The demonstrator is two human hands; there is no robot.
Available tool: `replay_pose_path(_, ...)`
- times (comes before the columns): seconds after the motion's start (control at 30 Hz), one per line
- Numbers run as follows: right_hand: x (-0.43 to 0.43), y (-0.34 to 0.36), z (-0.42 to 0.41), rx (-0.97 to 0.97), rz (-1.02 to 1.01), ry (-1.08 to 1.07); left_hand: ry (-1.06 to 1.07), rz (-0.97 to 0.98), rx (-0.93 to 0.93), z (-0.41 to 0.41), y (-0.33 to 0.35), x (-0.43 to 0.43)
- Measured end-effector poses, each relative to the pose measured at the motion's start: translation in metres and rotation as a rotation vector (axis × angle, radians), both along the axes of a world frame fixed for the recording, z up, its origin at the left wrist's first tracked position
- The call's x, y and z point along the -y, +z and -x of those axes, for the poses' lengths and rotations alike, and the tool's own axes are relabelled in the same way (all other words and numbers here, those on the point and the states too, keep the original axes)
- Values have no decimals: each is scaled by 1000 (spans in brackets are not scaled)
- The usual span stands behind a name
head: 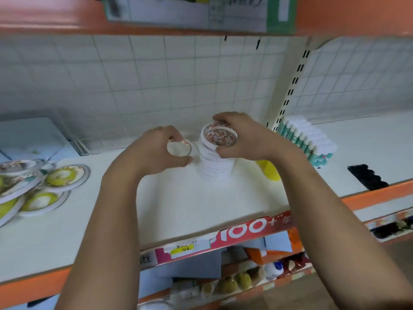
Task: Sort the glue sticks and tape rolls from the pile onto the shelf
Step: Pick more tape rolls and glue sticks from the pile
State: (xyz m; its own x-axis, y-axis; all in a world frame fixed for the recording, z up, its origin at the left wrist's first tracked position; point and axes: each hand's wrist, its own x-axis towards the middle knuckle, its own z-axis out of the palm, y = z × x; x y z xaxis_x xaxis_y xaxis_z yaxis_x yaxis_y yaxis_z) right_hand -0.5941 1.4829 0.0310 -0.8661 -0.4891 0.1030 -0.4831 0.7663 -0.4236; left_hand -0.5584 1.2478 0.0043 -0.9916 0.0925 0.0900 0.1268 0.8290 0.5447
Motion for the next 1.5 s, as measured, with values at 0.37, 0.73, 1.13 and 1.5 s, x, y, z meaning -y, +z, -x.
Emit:
replay_pose_path(0.37,-23,-5,31,146,-86,107,-106,2,-68,38,30,-37)
replay_pose_path(0.73,-60,-16,32,278,-96,25,-196,41,32,54,10,-86)
replay_pose_path(1.13,-37,-4,38,208,-57,102,-101,-83,142,42,-5,-50)
replay_pose_path(1.5,-34,-8,46,149,-17,15,-22,-119,122,44,-9,-47)
